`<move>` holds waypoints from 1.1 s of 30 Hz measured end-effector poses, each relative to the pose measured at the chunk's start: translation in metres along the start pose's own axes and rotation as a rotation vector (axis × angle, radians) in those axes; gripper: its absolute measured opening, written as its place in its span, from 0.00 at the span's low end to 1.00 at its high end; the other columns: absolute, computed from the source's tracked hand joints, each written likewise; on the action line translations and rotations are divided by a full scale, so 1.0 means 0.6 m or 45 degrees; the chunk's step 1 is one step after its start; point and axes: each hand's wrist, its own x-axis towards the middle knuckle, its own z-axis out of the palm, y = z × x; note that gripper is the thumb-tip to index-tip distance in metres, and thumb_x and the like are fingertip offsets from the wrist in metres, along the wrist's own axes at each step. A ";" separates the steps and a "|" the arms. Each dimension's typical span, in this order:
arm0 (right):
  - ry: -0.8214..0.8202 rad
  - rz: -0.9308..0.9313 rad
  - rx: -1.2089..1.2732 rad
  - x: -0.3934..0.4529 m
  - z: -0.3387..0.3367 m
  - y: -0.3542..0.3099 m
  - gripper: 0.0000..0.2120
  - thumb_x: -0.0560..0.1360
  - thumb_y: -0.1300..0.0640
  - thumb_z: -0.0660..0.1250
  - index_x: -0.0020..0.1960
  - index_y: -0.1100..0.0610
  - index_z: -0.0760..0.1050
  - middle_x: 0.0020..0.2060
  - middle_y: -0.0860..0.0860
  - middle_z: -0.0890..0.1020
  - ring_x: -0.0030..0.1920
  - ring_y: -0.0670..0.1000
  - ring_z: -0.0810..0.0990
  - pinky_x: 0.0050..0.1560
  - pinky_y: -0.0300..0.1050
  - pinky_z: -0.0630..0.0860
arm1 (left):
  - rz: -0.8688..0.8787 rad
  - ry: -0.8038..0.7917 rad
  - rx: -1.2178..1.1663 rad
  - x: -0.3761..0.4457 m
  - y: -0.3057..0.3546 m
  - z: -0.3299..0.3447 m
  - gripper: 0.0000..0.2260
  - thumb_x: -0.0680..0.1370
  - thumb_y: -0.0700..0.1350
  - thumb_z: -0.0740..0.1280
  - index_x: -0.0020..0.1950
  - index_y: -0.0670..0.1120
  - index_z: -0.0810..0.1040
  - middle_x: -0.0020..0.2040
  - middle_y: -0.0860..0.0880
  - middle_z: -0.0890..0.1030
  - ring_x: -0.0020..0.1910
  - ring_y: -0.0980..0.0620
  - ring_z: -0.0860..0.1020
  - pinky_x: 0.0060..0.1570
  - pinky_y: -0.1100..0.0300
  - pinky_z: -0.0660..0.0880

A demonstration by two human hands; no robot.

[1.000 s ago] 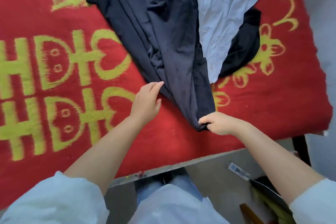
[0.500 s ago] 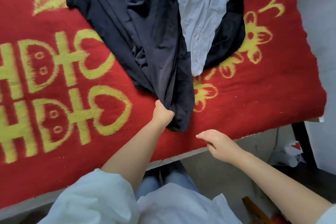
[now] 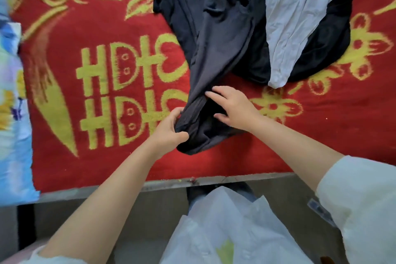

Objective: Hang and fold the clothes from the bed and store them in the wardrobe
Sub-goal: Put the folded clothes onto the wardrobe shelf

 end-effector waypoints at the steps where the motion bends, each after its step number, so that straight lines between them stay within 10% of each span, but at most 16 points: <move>1: 0.017 0.037 0.023 0.020 -0.004 -0.020 0.28 0.58 0.58 0.70 0.57 0.68 0.76 0.49 0.67 0.79 0.47 0.67 0.80 0.44 0.62 0.78 | 0.019 0.004 -0.011 -0.024 0.009 -0.020 0.17 0.64 0.37 0.58 0.51 0.50 0.69 0.44 0.51 0.76 0.39 0.53 0.76 0.39 0.63 0.70; 9: 0.318 0.184 0.277 0.098 -0.049 -0.148 0.18 0.67 0.54 0.57 0.40 0.67 0.77 0.39 0.63 0.80 0.40 0.63 0.78 0.39 0.49 0.74 | 0.121 0.179 -0.184 -0.156 0.037 -0.118 0.09 0.63 0.39 0.57 0.40 0.45 0.73 0.31 0.53 0.75 0.31 0.56 0.73 0.32 0.66 0.67; 12: 0.331 0.447 0.375 0.093 -0.092 -0.188 0.06 0.75 0.61 0.60 0.44 0.65 0.70 0.36 0.63 0.76 0.37 0.60 0.73 0.36 0.48 0.63 | 0.263 0.379 -0.114 -0.196 0.042 -0.159 0.07 0.75 0.37 0.62 0.41 0.48 0.75 0.30 0.56 0.78 0.31 0.58 0.77 0.35 0.66 0.71; 18: 0.414 0.176 -0.153 0.037 -0.190 -0.267 0.09 0.70 0.63 0.64 0.49 0.67 0.72 0.40 0.64 0.78 0.40 0.65 0.77 0.35 0.47 0.64 | 0.588 0.591 0.256 -0.297 0.043 -0.235 0.12 0.80 0.41 0.60 0.38 0.53 0.74 0.34 0.46 0.72 0.36 0.49 0.69 0.38 0.56 0.64; 23: 0.425 0.599 -0.281 -0.012 -0.285 -0.330 0.12 0.71 0.68 0.62 0.54 0.64 0.71 0.50 0.59 0.74 0.50 0.62 0.74 0.39 0.48 0.67 | 0.910 0.920 0.278 -0.397 0.075 -0.285 0.08 0.80 0.41 0.59 0.42 0.46 0.74 0.36 0.52 0.74 0.40 0.52 0.72 0.41 0.61 0.65; 27: 0.395 0.693 -0.015 -0.033 -0.356 -0.413 0.09 0.69 0.71 0.58 0.47 0.67 0.75 0.41 0.61 0.77 0.46 0.61 0.75 0.38 0.44 0.66 | 1.061 1.320 0.407 -0.453 0.121 -0.307 0.09 0.79 0.39 0.60 0.52 0.35 0.77 0.47 0.37 0.76 0.48 0.43 0.73 0.44 0.64 0.61; 33: 1.001 0.510 0.649 -0.079 -0.452 -0.520 0.12 0.68 0.74 0.54 0.42 0.70 0.75 0.34 0.54 0.74 0.37 0.53 0.70 0.33 0.42 0.65 | 1.228 1.412 0.484 -0.545 0.168 -0.319 0.09 0.79 0.37 0.60 0.55 0.34 0.74 0.47 0.38 0.78 0.48 0.43 0.74 0.40 0.67 0.60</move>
